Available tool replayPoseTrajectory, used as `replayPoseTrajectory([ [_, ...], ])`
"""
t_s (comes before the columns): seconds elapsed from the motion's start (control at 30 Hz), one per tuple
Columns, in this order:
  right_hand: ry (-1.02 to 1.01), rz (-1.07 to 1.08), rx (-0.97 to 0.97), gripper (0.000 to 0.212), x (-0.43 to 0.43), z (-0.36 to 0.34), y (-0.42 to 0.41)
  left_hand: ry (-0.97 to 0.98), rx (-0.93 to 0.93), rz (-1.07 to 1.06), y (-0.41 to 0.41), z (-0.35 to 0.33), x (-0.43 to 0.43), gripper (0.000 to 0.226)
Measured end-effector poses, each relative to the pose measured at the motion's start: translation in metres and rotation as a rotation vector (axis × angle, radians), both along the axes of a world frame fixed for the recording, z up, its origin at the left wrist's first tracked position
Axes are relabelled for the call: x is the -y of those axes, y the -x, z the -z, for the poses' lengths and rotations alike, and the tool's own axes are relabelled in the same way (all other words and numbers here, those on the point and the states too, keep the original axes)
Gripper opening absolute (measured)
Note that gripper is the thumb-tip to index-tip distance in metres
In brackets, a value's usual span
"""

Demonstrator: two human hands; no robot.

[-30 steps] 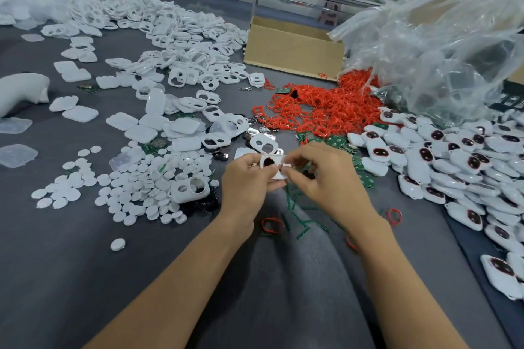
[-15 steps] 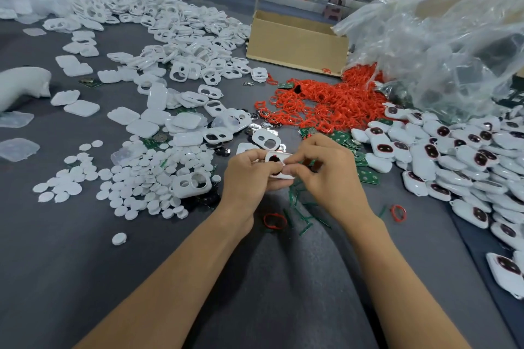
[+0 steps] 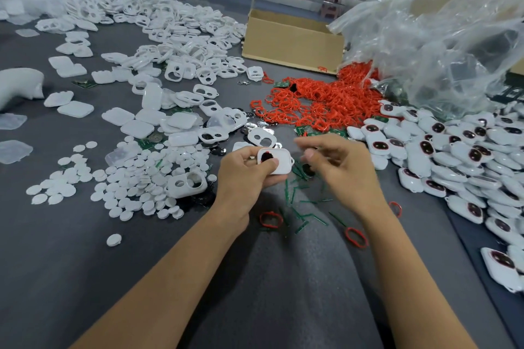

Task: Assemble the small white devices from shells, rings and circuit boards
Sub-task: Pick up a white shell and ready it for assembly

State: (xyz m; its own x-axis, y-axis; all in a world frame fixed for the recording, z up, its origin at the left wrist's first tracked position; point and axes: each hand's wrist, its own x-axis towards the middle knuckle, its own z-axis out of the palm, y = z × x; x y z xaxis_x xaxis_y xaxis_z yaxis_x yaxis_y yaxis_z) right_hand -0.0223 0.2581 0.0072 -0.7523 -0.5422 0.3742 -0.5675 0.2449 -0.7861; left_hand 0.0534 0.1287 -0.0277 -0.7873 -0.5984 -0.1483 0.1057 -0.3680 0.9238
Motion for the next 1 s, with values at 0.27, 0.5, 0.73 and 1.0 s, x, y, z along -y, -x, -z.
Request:
replayPoseTrajectory([
  [0.27,0.174,0.440,0.049,0.037,-0.030,0.006,0.030,0.067,0.045,-0.028,0.001,0.003,0.000,0.020],
  [0.5,-0.116,0.238,-0.107,0.032,0.008,-0.003,0.025,0.237,0.130,-0.007,0.002,0.008,-0.002,0.021],
  [0.73,-0.462,-0.094,-0.288,0.030,0.100,-0.037,0.030,0.304,0.152,-0.013,0.004,0.007,-0.003,0.025],
  [1.0,-0.693,-0.223,-0.269,0.040,0.163,-0.017,0.037,0.357,0.142,-0.012,0.003,0.007,-0.002,0.026],
])
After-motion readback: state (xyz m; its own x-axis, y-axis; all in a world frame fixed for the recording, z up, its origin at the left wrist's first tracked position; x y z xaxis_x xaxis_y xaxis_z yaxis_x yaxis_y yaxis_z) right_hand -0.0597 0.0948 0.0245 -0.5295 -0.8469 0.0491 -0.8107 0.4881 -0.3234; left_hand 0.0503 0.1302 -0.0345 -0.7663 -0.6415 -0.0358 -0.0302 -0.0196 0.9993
